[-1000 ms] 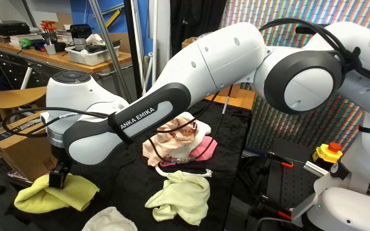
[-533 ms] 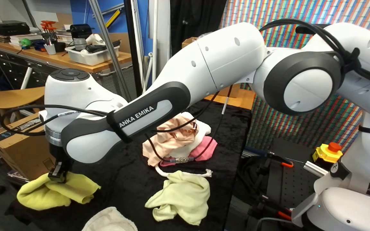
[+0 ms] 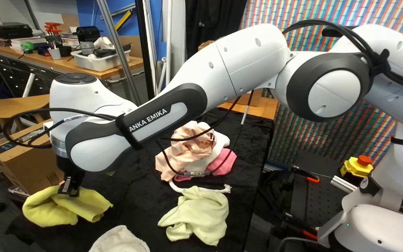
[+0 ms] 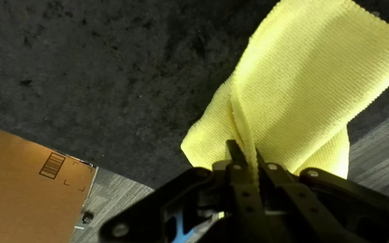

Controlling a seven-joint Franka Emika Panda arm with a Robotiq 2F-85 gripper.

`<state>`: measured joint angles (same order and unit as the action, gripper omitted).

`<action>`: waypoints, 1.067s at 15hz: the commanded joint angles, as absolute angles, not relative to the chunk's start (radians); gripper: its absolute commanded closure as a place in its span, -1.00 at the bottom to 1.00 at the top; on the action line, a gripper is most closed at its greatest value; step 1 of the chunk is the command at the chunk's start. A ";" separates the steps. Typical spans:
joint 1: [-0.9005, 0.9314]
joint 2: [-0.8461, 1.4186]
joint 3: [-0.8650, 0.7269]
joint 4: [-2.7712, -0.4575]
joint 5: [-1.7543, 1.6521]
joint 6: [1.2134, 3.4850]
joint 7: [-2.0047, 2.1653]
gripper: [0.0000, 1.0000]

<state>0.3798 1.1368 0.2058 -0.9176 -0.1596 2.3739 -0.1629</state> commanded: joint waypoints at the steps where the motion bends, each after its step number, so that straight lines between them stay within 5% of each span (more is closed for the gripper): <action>1: 0.322 1.083 0.276 -0.942 -0.117 2.324 -0.268 0.86; 16: -0.021 0.665 0.437 -1.501 -0.042 2.523 -0.390 0.90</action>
